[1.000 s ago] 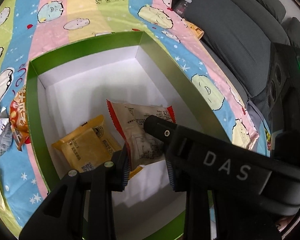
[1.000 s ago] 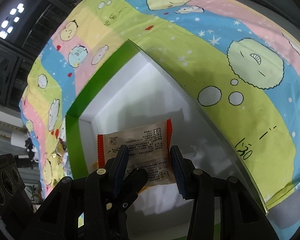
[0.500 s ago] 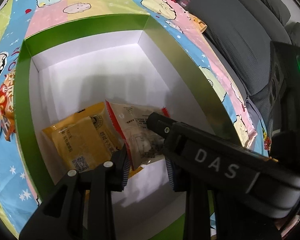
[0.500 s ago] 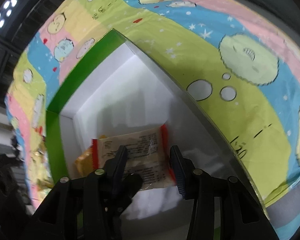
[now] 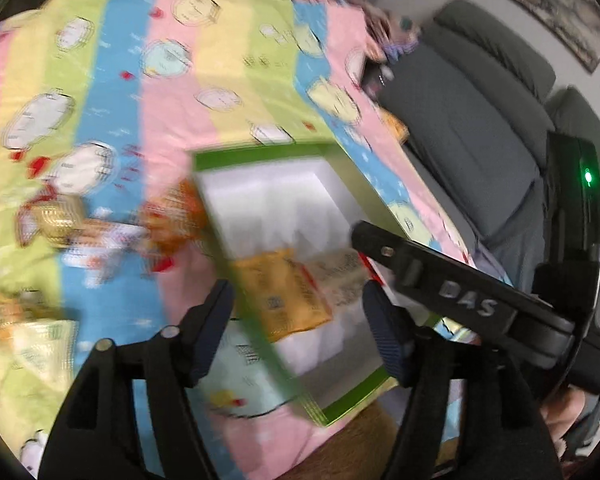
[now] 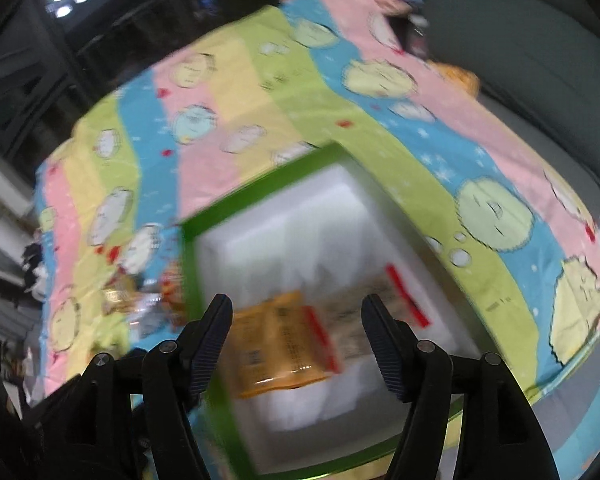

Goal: Organize snacks
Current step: 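Move the right tool back to the corn-printed snack bag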

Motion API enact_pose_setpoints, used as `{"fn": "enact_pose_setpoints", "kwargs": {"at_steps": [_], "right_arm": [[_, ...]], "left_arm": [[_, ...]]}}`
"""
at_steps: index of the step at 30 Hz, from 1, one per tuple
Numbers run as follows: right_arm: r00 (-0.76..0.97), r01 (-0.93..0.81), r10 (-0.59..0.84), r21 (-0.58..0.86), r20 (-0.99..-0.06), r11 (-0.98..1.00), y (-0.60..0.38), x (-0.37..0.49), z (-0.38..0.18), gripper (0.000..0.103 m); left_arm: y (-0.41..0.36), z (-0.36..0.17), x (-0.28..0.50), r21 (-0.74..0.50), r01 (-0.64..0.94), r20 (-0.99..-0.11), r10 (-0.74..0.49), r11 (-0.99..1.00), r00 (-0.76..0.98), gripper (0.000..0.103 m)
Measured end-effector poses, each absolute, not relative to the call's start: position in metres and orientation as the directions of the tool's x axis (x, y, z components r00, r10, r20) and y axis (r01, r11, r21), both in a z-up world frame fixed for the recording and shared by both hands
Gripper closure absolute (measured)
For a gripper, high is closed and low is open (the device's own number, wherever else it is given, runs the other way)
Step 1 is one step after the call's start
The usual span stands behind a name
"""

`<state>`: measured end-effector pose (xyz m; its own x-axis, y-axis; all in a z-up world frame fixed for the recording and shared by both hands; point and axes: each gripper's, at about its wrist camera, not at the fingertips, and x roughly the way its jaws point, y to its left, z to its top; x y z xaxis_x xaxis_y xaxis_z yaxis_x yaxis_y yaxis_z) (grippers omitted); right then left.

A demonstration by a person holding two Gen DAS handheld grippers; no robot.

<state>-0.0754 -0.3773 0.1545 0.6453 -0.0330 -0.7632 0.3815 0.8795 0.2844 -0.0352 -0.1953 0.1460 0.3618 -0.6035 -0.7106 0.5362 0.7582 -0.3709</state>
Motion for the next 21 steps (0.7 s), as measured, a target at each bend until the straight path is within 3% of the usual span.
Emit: {"fn": "enact_pose_setpoints", "kwargs": {"at_steps": [4, 8, 14, 21], "right_arm": [[0.689, 0.275, 0.022, 0.289, -0.724, 0.917, -0.339, -0.074, 0.173, 0.03], [0.691, 0.142, 0.138, 0.32, -0.71, 0.937, -0.295, -0.057, 0.175, 0.03], [0.61, -0.011, 0.321, 0.397, -0.725, 0.918, -0.233, -0.019, 0.161, 0.03], [0.464, -0.126, 0.438, 0.433, -0.77, 0.893, -0.167, 0.025, 0.126, 0.03]], "left_arm": [[-0.124, 0.154, -0.03, -0.363, 0.43, -0.684, -0.55, 0.827, 0.479, 0.023], [-0.061, 0.145, -0.019, -0.356, 0.277, -0.693, -0.451, 0.893, 0.563, 0.021], [0.005, 0.106, -0.005, -0.397, 0.094, -0.738, -0.378, 0.913, 0.559, 0.021], [0.041, 0.066, 0.004, -0.479, -0.002, -0.758, -0.412, 0.878, 0.505, 0.023]]}}
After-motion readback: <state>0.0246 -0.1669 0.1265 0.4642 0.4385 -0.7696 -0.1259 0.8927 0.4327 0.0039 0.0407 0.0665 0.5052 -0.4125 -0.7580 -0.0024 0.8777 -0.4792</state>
